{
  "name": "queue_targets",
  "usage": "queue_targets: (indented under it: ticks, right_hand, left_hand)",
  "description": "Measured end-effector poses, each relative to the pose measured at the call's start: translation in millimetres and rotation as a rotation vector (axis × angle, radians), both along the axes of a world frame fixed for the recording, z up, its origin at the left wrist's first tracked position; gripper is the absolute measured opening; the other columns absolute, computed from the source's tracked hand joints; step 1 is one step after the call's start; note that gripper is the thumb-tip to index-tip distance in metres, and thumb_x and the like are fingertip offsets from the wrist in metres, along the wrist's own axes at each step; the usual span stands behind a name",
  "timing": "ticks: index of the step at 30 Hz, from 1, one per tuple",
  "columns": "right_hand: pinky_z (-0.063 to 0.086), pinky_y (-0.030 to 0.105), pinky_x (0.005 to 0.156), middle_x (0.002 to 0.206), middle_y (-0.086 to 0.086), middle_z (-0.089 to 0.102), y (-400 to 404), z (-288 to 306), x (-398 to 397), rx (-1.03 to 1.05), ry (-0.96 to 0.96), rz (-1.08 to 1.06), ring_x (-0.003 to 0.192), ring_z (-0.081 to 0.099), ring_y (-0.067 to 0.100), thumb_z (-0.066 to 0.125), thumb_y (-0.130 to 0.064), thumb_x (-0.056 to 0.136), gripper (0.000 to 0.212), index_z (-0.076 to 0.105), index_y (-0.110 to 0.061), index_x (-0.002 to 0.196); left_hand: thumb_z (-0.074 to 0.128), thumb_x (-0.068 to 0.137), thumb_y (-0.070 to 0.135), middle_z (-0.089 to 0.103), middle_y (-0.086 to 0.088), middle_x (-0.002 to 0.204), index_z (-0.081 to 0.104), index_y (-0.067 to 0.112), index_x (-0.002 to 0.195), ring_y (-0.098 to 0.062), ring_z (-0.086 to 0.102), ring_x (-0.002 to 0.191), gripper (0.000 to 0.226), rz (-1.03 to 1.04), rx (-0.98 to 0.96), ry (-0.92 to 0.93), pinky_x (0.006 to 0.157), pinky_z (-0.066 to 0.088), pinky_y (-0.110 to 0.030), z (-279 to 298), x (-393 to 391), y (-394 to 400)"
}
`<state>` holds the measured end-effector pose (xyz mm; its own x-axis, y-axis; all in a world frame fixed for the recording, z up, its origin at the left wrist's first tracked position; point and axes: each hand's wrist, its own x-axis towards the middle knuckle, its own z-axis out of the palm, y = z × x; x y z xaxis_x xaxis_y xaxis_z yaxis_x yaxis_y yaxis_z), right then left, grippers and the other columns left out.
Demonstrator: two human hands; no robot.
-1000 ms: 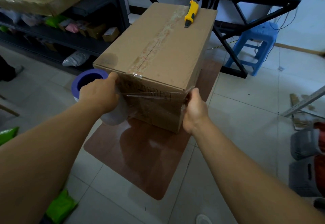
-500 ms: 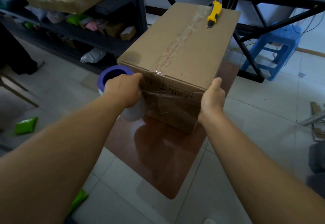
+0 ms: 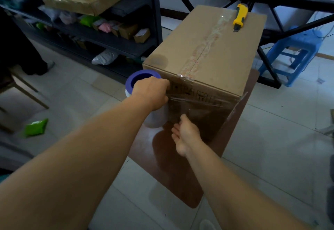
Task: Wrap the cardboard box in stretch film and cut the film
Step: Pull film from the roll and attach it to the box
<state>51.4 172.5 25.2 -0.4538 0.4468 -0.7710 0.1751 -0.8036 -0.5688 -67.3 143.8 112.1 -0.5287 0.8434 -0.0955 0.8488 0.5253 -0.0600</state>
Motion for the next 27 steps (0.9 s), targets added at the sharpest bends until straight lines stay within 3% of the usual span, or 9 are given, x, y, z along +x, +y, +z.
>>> queue_targets:
  ticks: [5,10,13,15,18,21,24,27]
  right_hand:
    - [0.025,0.038,0.113,0.151,0.009,0.036,-10.6,-23.0,-27.2,-0.248,0.077,-0.029,0.139,0.033,0.026,0.030,-0.055,0.097,0.065,0.029,-0.015,0.148]
    - [0.032,0.036,0.108,0.149,0.011,0.039,-12.9,-28.0,-46.4,-0.391,0.270,-0.209,0.137,0.037,0.027,0.034,-0.061,0.093,0.067,0.036,-0.019,0.145]
    - [0.031,0.040,0.113,0.143,0.012,0.045,-14.6,-38.3,-50.9,-0.443,0.327,-0.293,0.133,0.042,0.026,0.039,-0.058,0.092,0.058,0.048,-0.019,0.134]
    - [0.033,0.041,0.111,0.134,0.014,0.052,-17.6,-44.0,-51.7,-0.471,0.353,-0.322,0.124,0.048,0.027,0.040,-0.055,0.090,0.052,0.053,-0.018,0.123]
    - [0.034,0.042,0.109,0.121,0.013,0.055,-23.0,-46.9,-54.1,-0.475,0.382,-0.372,0.121,0.049,0.029,0.038,-0.053,0.089,0.055,0.053,-0.016,0.127]
    - [0.028,0.042,0.113,0.126,0.014,0.051,-26.0,-46.5,-55.0,-0.471,0.380,-0.438,0.133,0.040,0.029,0.034,-0.051,0.092,0.058,0.047,-0.014,0.134]
    - [0.028,0.043,0.113,0.138,0.018,0.048,-32.9,-49.2,-50.7,-0.488,0.413,-0.478,0.133,0.041,0.031,0.029,-0.047,0.095,0.057,0.047,-0.011,0.135]
    - [0.031,0.041,0.110,0.133,0.019,0.052,-44.3,-54.6,-48.5,-0.508,0.438,-0.504,0.129,0.045,0.031,0.027,-0.046,0.096,0.054,0.053,-0.009,0.125]
  left_hand:
    - [0.055,0.090,0.029,0.046,0.005,0.074,0.055,0.023,0.115,-0.016,0.052,0.072,0.026,-0.036,-0.029,-0.022,0.056,0.037,-0.028,-2.8,-7.3,2.4]
    - [0.057,0.088,0.030,0.046,0.008,0.074,0.054,0.023,0.116,-0.013,0.049,0.069,0.029,-0.039,0.003,-0.099,0.049,0.030,-0.023,-2.1,-14.9,4.0]
    - [0.061,0.086,0.034,0.041,0.007,0.068,0.039,0.021,0.126,-0.008,0.042,0.058,0.048,-0.055,0.026,-0.109,0.047,0.030,-0.024,1.2,-18.8,4.9]
    - [0.066,0.083,0.040,0.045,0.004,0.069,0.029,0.016,0.130,-0.013,0.048,0.061,0.065,-0.051,0.033,-0.130,0.053,0.037,-0.028,2.4,-21.8,1.0]
    - [0.070,0.077,0.049,0.043,0.004,0.065,0.020,0.008,0.131,-0.016,0.054,0.066,0.084,-0.100,0.026,-0.165,0.058,0.040,-0.027,-0.6,-26.4,-8.9]
    - [0.070,0.076,0.051,0.049,0.002,0.072,0.013,0.004,0.136,-0.018,0.057,0.068,0.095,-0.116,0.027,-0.207,0.063,0.048,-0.029,-3.1,-26.7,-17.7]
    - [0.069,0.077,0.049,0.055,-0.005,0.082,0.021,0.004,0.133,-0.021,0.057,0.069,0.087,-0.104,0.100,-0.144,0.062,0.045,-0.029,-4.0,-26.9,-23.6]
    - [0.062,0.083,0.052,0.061,-0.005,0.091,0.031,0.009,0.131,-0.021,0.057,0.079,0.072,-0.126,0.158,-0.110,0.068,0.038,-0.028,-3.9,-26.0,-28.0]
